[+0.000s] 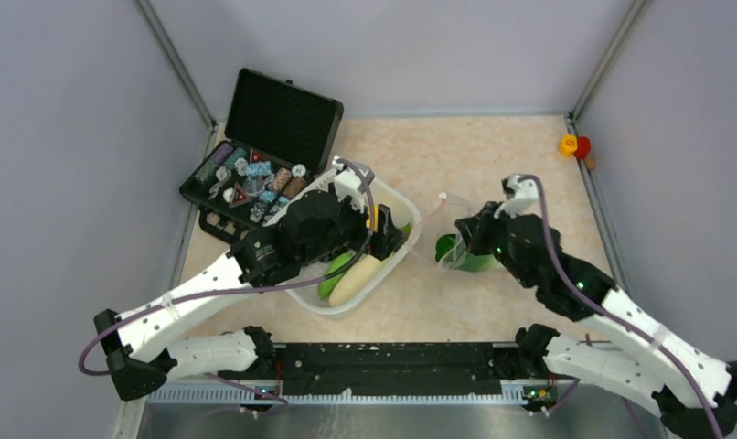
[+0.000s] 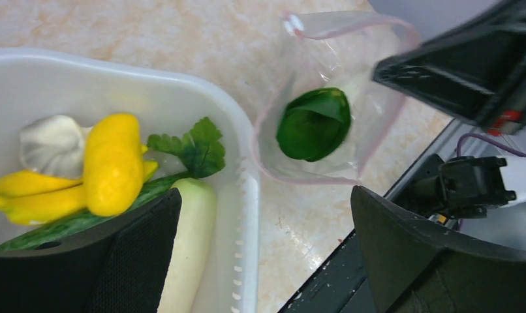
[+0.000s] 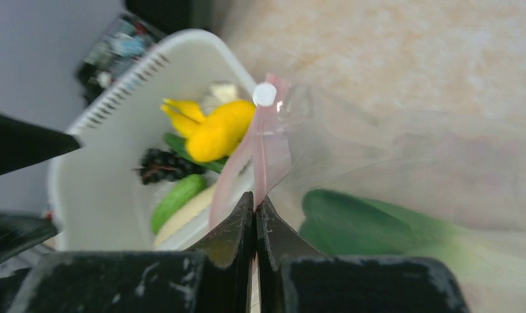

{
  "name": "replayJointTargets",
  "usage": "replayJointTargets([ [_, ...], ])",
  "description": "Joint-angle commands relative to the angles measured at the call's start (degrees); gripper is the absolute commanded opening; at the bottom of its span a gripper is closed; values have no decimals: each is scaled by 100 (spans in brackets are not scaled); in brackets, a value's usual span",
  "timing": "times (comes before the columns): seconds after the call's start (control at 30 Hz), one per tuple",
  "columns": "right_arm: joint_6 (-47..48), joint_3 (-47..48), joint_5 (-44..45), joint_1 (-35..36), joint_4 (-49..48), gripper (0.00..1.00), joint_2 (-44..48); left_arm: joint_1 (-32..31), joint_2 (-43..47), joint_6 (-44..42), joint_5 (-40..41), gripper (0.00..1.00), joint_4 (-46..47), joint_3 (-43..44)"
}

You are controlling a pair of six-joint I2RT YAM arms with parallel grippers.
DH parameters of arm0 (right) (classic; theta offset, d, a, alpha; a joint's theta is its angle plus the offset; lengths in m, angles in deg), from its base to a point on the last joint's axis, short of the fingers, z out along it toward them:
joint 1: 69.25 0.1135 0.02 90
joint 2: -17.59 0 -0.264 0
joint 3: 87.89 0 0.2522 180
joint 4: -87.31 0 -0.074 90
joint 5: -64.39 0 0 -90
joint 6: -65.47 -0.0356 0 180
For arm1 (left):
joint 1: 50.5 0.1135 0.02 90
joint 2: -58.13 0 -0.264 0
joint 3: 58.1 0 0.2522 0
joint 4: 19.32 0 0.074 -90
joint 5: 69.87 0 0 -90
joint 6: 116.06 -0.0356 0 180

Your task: Place the food in the zip-top bag and seal the zipper

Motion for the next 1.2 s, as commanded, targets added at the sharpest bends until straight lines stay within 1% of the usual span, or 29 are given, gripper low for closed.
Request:
replayJointTargets([
  [0.0,597,-369,-1089,39,-2445,0,1675,30,410,-71,688,99,-4,-108],
  [0.03,648,-433,-927,41,-2410,0,1928,31,463,-79,747,99,2,-142],
  [0.07,816,-444,-813,41,-2223,0,1951,45,501,-81,829,99,8,-177],
  [0.1,911,-348,-634,43,-1843,0,1779,52,526,-92,932,99,19,-221],
  [0.13,843,-123,-351,39,-1146,0,1464,75,521,-121,1024,99,-2,-245],
  [0.2,332,354,332,38,305,0,582,143,449,-200,1241,99,-193,-215],
  [0.23,-161,504,740,44,874,0,231,182,400,-223,1372,99,-332,-181],
  [0.27,-357,538,821,44,1148,0,-5,232,330,-236,1514,99,-471,-148],
  [0.3,-312,460,639,39,1060,0,-77,292,306,-265,1568,99,-568,-146],
  [0.37,-135,134,206,39,369,0,128,453,285,-312,1560,99,-667,-190],
  [0.43,-12,-189,-71,38,-447,0,583,713,310,-314,1434,99,-651,-317],
  [0.5,179,-348,-127,39,-1030,0,1051,1077,297,-334,1132,99,-543,-440],
  [0.57,348,-228,-62,39,-1087,0,1363,1411,230,-368,821,99,-525,-501],
  [0.63,528,42,-84,40,-947,0,1521,1709,114,-416,611,99,-512,-558],
  [0.77,656,460,-232,41,-522,0,1417,2123,-172,-487,121,99,-236,-683],
  [0.9,617,177,-316,39,-614,0,1200,2403,-605,-464,-238,99,22,-687],
  [0.97,435,24,-244,43,-513,0,936,2514,-853,-470,-560,99,88,-627],
  [1.07,132,-212,-211,43,-513,0,582,2566,-1182,-535,-1104,99,389,-663],
  [1.17,-63,-428,-448,39,-790,0,358,2596,-1590,-728,-1462,99,669,-702],
])
